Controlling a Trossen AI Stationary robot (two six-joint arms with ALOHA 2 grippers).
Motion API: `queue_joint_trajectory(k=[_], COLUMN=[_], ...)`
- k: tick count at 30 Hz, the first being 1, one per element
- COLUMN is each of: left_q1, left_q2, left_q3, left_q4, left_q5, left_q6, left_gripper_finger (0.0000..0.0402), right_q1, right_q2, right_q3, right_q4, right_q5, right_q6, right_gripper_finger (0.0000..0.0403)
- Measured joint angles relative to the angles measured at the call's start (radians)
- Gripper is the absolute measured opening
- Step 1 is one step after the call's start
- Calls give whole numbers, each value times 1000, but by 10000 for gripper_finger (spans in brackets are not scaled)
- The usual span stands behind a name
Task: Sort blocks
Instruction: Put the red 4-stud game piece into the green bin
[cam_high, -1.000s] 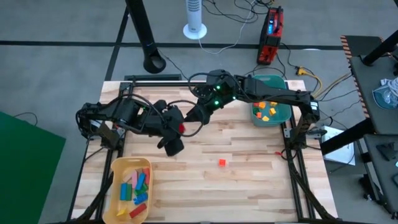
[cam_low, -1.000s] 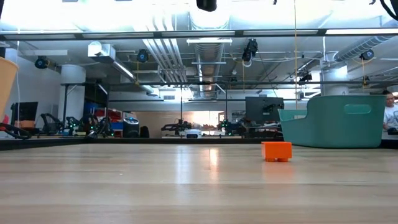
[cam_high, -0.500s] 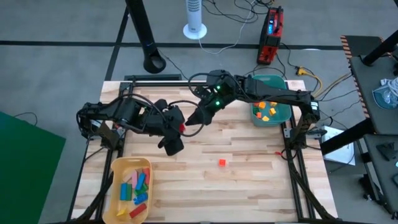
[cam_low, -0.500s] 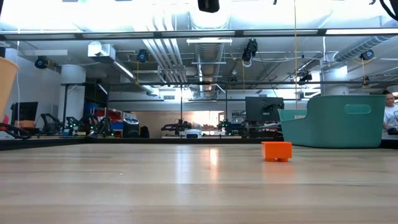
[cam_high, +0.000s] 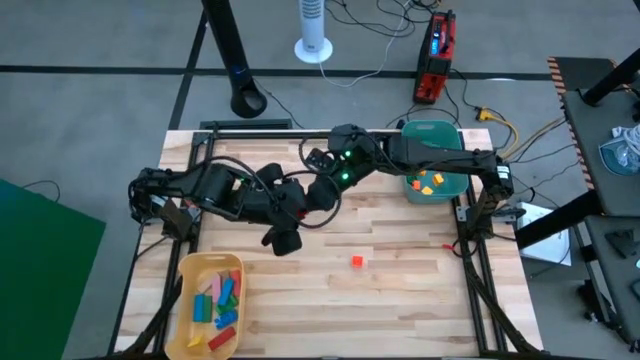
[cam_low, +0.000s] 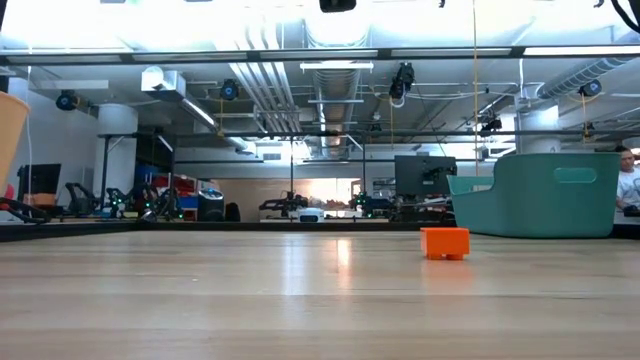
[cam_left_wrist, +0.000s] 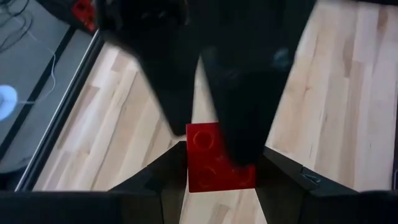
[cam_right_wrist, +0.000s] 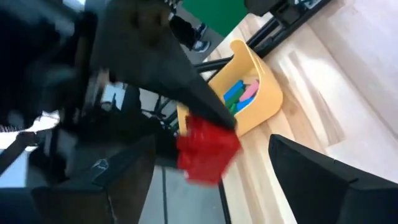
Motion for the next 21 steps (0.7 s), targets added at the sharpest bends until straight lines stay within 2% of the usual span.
queue_joint_trajectory(k=[7,12,21], left_q1=[2,2,2], left_q2=[36,39,35], left_q3=[-1,3,109], left_q4=[22,20,17], left_q5=[2,0,-24], left_q6=[28,20,64], left_gripper_finger=[153,153,153], right_q1=[26,29,28], right_q2=[4,4,1], right_q3=[-11,-11,-4], right_q4=[28,20,72], right_q5=[10,10,6], right_q6=[11,-8,-27], right_gripper_finger=[292,263,207])
